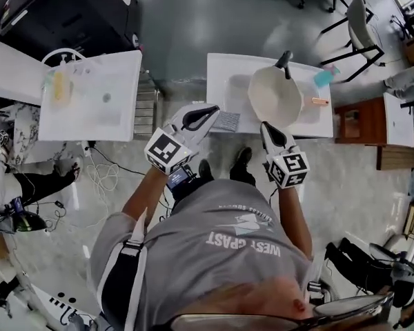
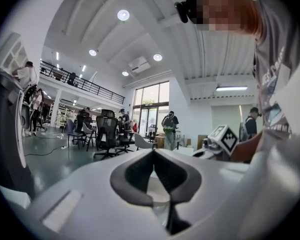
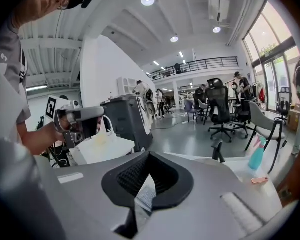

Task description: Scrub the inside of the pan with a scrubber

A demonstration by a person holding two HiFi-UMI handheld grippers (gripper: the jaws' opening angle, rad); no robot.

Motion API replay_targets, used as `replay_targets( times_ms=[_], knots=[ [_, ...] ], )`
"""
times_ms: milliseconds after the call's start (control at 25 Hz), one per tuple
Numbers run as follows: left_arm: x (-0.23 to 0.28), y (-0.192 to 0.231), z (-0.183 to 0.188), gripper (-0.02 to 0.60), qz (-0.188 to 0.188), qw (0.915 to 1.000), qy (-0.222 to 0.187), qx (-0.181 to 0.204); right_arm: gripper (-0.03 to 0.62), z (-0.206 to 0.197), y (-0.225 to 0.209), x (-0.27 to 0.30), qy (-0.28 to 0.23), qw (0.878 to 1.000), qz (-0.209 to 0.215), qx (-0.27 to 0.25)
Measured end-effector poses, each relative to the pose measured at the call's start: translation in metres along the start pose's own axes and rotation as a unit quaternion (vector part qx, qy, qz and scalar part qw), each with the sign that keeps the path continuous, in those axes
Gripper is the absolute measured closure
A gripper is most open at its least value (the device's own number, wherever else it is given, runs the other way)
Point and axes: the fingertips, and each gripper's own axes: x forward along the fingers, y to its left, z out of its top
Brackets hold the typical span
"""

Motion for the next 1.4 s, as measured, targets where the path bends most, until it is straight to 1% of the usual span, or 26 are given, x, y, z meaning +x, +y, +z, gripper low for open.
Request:
replay_targets(
  times_ms=[120, 240, 360, 400, 440, 560, 680, 760, 880, 1000, 1120, 1200, 1240, 1280, 1320, 1400],
  knots=[
    [0.004, 0.009, -0.010, 0.578, 0.016, 0.9998, 0.006, -0.001, 0.592, -0.020, -0.006, 0.031, 0.022, 0.999, 0.024, -0.002],
    [0.003, 0.013, -0.009, 0.578, 0.031, 0.9995, 0.008, -0.008, 0.591, -0.041, -0.006, 0.056, 0.053, 0.997, 0.049, -0.008],
    [-0.005, 0.019, -0.008, 0.578, 0.048, 0.9987, 0.009, -0.015, 0.589, -0.068, 0.003, 0.087, 0.094, 0.992, 0.081, -0.012],
    [-0.007, 0.021, -0.009, 0.578, 0.055, 0.9983, 0.009, -0.017, 0.573, -0.078, 0.007, 0.099, 0.109, 0.990, 0.093, -0.016],
    [-0.009, 0.025, -0.011, 0.578, 0.063, 0.9977, 0.010, -0.020, 0.555, -0.088, 0.011, 0.110, 0.124, 0.986, 0.105, -0.022],
    [-0.012, 0.031, -0.022, 0.578, 0.087, 0.9955, 0.017, -0.034, 0.538, -0.123, 0.021, 0.140, 0.170, 0.974, 0.139, -0.052],
    [-0.013, 0.035, -0.031, 0.578, 0.103, 0.9934, 0.020, -0.046, 0.502, -0.156, 0.031, 0.164, 0.214, 0.958, 0.169, -0.085],
    [-0.015, 0.038, -0.035, 0.578, 0.112, 0.9920, 0.022, -0.054, 0.482, -0.178, 0.037, 0.175, 0.242, 0.947, 0.181, -0.106],
    [-0.019, 0.041, -0.040, 0.578, 0.123, 0.9902, 0.025, -0.063, 0.443, -0.216, 0.044, 0.187, 0.285, 0.927, 0.194, -0.147],
    [-0.018, 0.042, -0.046, 0.578, 0.129, 0.9890, 0.028, -0.068, 0.398, -0.244, 0.048, 0.194, 0.309, 0.907, 0.204, -0.202],
    [-0.015, 0.042, -0.051, 0.578, 0.130, 0.9884, 0.033, -0.071, 0.384, -0.263, 0.047, 0.198, 0.327, 0.893, 0.199, -0.236],
    [-0.013, 0.041, -0.053, 0.578, 0.130, 0.9880, 0.035, -0.074, 0.384, -0.272, 0.045, 0.202, 0.334, 0.889, 0.191, -0.248],
    [-0.012, 0.040, -0.055, 0.578, 0.130, 0.9879, 0.037, -0.076, 0.396, -0.274, 0.043, 0.204, 0.332, 0.889, 0.184, -0.254],
    [-0.010, 0.040, -0.056, 0.578, 0.129, 0.9879, 0.038, -0.077, 0.440, -0.275, 0.041, 0.207, 0.330, 0.890, 0.178, -0.258],
    [-0.009, 0.039, -0.057, 0.578, 0.127, 0.9881, 0.040, -0.077, 0.459, -0.275, 0.040, 0.209, 0.330, 0.891, 0.174, -0.259],
    [-0.008, 0.037, -0.058, 0.578, 0.123, 0.9885, 0.042, -0.077, 0.472, -0.274, 0.041, 0.211, 0.335, 0.890, 0.174, -0.254]
  ],
)
